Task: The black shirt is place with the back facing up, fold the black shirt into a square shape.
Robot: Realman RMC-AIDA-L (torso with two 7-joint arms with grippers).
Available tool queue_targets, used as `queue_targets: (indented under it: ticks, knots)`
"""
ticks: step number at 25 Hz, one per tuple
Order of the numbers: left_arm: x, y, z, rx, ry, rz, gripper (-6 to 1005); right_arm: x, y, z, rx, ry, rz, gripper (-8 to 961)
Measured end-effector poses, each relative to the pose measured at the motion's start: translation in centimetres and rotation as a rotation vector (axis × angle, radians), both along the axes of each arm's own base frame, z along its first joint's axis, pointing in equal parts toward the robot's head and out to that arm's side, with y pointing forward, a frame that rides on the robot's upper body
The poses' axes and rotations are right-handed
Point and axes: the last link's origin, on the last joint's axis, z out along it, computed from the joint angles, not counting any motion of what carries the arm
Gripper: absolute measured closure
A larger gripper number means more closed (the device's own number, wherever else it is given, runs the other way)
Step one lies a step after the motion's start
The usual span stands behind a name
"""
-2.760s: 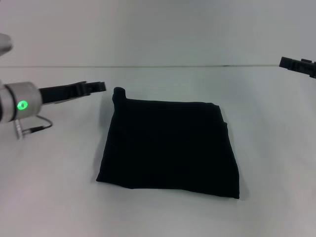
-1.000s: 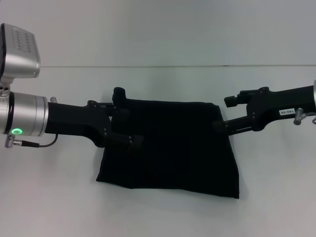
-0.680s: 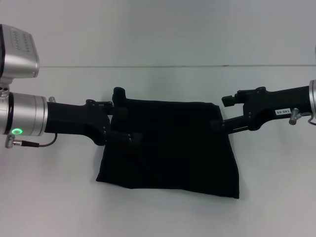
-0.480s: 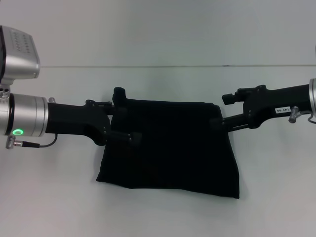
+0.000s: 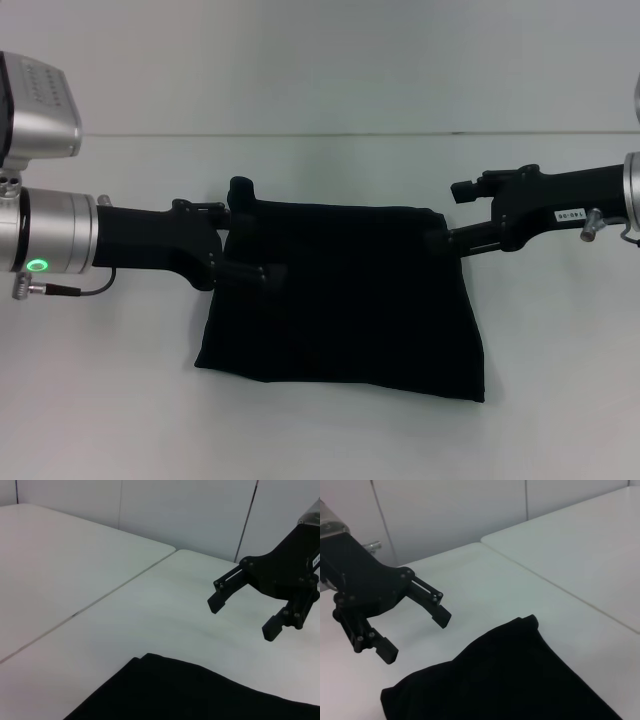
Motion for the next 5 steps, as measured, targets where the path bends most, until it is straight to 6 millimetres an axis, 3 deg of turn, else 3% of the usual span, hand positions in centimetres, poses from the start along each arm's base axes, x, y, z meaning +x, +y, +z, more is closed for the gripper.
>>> queue_targets:
  ticks: [5]
  knots:
    - [0.20,0.23,0.09,0.006,-0.001,0.003,95,-0.07,0.12,0.03,0.007,0.001,-0.004,23]
